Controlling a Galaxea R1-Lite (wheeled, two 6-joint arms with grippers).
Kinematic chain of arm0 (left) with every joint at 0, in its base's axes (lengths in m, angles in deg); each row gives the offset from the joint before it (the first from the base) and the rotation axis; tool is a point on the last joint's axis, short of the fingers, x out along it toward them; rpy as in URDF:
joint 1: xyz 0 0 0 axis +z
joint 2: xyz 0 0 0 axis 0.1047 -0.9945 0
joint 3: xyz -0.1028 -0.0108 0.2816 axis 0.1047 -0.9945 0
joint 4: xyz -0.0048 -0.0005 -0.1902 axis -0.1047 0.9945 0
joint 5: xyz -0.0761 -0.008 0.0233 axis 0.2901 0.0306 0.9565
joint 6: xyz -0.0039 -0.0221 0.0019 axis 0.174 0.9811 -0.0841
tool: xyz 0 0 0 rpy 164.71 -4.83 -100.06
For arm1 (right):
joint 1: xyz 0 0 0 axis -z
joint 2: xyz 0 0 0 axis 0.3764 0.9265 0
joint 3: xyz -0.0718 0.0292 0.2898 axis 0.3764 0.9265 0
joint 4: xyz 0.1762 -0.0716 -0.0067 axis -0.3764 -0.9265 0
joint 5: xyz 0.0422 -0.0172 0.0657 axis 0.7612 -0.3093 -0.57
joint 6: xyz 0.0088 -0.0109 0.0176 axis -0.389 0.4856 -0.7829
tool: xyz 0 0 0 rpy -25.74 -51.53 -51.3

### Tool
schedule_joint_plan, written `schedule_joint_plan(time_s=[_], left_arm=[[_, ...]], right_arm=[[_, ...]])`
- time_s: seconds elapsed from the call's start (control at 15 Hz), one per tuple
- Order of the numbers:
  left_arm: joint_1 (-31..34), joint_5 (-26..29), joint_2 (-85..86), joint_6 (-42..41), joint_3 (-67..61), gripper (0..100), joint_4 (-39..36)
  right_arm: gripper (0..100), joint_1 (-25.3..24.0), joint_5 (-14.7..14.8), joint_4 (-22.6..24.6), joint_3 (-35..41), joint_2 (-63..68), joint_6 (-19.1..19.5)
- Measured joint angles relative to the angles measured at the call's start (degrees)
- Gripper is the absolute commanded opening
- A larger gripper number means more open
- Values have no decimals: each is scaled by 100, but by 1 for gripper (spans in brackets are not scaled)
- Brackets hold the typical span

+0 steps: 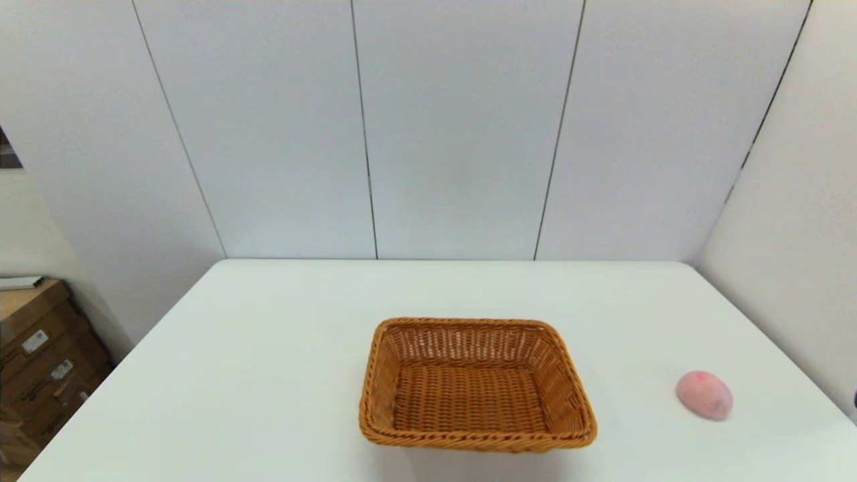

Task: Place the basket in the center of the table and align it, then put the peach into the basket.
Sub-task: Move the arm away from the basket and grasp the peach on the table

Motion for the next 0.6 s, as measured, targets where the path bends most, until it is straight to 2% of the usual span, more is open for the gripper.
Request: schedule_joint_plan(time_s=[0.33,0.6], left_arm=[[0,0,0,-17,11,100,2],[0,-5,0,-16,11,100,-2]], right_arm=[[100,195,155,79,-1284,3056,-507],[100,245,243,416,-1612,4840,-922]])
